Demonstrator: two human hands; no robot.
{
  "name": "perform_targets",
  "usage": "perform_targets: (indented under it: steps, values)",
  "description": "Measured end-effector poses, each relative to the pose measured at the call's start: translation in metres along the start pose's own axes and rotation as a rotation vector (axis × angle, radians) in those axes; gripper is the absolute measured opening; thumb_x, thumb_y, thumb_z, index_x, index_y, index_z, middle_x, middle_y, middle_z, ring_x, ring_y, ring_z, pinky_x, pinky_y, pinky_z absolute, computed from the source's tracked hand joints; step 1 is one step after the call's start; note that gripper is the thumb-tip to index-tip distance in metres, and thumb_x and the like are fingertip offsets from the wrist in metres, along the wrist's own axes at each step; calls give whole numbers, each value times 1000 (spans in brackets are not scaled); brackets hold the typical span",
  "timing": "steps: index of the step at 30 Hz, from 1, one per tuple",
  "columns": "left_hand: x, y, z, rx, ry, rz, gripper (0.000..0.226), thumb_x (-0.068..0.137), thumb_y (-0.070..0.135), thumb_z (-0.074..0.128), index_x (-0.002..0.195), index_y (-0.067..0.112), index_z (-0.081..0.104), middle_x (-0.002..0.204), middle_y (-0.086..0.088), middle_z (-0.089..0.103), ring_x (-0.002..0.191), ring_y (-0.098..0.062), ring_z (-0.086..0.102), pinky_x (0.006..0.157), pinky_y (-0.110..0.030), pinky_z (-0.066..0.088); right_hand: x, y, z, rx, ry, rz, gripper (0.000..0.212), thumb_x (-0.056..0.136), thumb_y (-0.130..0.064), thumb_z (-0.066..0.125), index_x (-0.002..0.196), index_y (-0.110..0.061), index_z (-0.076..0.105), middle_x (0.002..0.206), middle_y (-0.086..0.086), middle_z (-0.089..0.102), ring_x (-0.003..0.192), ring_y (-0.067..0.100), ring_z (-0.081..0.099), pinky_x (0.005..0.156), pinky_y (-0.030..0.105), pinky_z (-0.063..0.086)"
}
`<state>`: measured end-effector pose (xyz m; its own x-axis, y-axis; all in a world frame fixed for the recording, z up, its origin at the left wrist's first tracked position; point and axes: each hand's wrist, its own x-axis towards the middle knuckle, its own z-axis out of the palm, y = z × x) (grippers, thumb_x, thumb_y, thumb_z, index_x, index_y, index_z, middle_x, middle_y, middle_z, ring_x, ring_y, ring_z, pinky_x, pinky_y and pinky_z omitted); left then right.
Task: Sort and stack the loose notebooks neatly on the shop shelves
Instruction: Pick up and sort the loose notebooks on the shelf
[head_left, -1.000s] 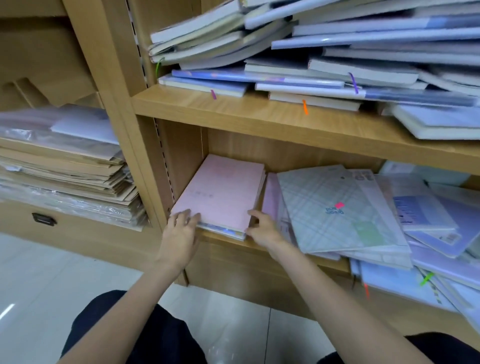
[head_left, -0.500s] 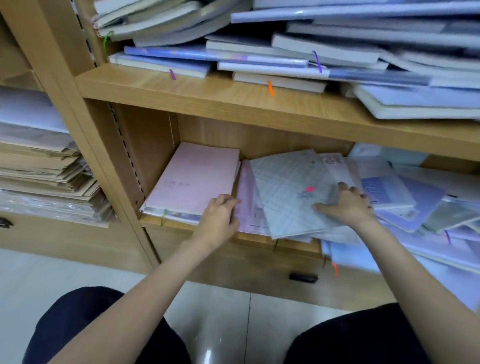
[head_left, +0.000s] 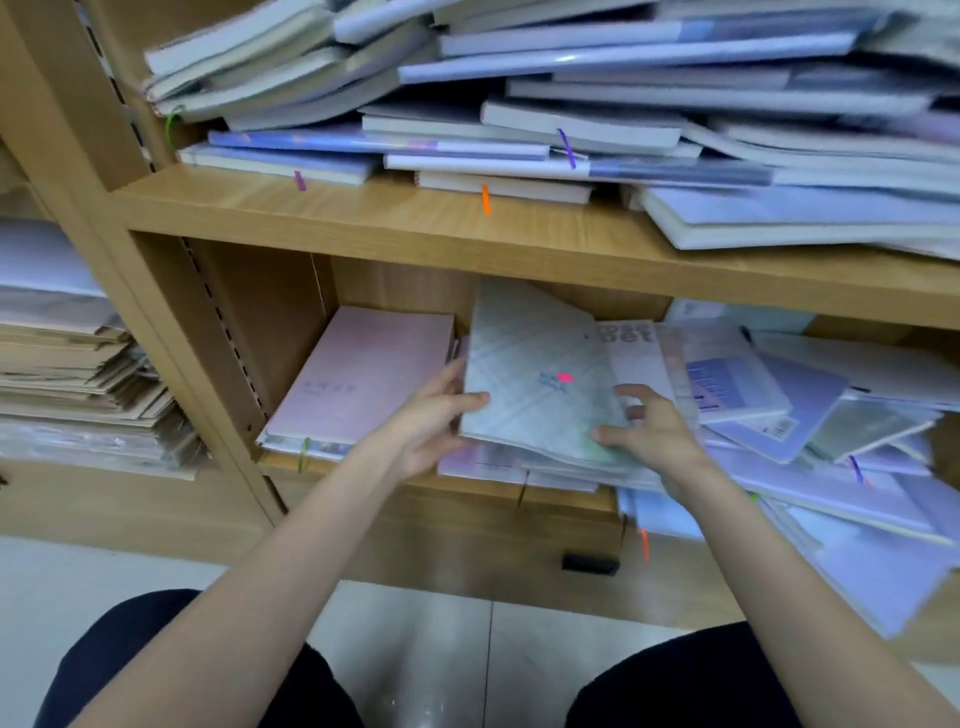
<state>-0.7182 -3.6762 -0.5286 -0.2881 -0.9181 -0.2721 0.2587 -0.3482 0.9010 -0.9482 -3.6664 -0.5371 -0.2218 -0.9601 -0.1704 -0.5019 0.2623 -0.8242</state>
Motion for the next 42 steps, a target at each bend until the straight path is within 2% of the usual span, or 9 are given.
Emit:
perform_targets:
  steps: [3, 7, 11, 15, 19, 24, 32, 35, 42]
  values:
    - [-15, 20, -53, 21, 111, 31, 47, 91, -2, 49, 135, 15, 44, 125, -7, 59, 101, -18, 62, 67, -30, 58, -8, -20, 40, 244, -95, -63, 38, 83, 10, 60, 115, -10, 58, 118, 10, 48, 102, 20, 51, 70, 19, 47]
    - [-28, 37, -118, 151, 287, 99, 46, 94, 6, 50, 138, 14, 42, 129, -9, 56, 108, -25, 59, 76, -35, 57, -11, -53, 105, 371, -236, -112, 43, 83, 18, 50, 120, -3, 56, 115, 10, 52, 95, 18, 53, 62, 9, 47]
    - [-14, 28, -152, 1089, 609, 44, 52, 93, 13, 54, 142, 13, 36, 136, -18, 45, 120, -37, 47, 95, -38, 41, -6, -54, 143, 264, -330, -82, 48, 82, 16, 51, 125, -5, 54, 130, 16, 52, 104, 24, 54, 84, 25, 46]
    - [-4, -14, -137, 1628, 468, 43, 52, 93, 36, 41, 142, 23, 34, 149, -11, 26, 137, -32, 21, 111, -40, 22, -1, -40, 114, 142, -216, -111, 37, 90, 8, 47, 123, -4, 55, 129, 14, 53, 108, 21, 55, 82, 22, 43]
    - [12, -37, -88, 1591, 285, 185, 45, 96, 25, 41, 141, 24, 37, 152, -7, 26, 139, -28, 19, 113, -36, 17, 11, -18, 50, -208, 71, -200, 34, 89, -5, 56, 123, -5, 56, 128, 15, 55, 118, 29, 51, 97, 32, 39]
    - [28, -50, -11, 1267, 168, 298, 43, 94, 10, 45, 137, 9, 44, 142, -13, 41, 131, -29, 38, 105, -26, 27, 4, 12, -1, -600, 145, 47, 80, 78, -46, 70, 135, -2, 36, 142, 18, 33, 130, 37, 27, 104, 43, 27]
    - [37, -48, 45, 990, 239, 52, 32, 92, 10, 49, 122, 2, 57, 126, -17, 57, 121, -31, 48, 90, -24, 37, 0, 35, -17, -541, 208, 51, 57, 83, -33, 66, 125, -1, 48, 132, 21, 46, 125, 38, 34, 97, 39, 30]
    - [28, -45, 47, 613, 167, -12, 30, 91, -2, 48, 120, 2, 56, 112, -10, 61, 103, -23, 56, 73, -22, 44, -3, 41, -20, -353, 219, 30, 59, 82, -25, 68, 133, -6, 46, 135, 19, 46, 128, 38, 34, 101, 41, 33]
    - [28, -37, 53, 251, 54, -116, 28, 90, -8, 49, 102, 14, 61, 95, -2, 65, 88, -15, 60, 72, -21, 49, -9, 54, -46, -191, 244, 131, 66, 79, -22, 73, 134, -8, 39, 133, 18, 39, 124, 34, 35, 95, 38, 35]
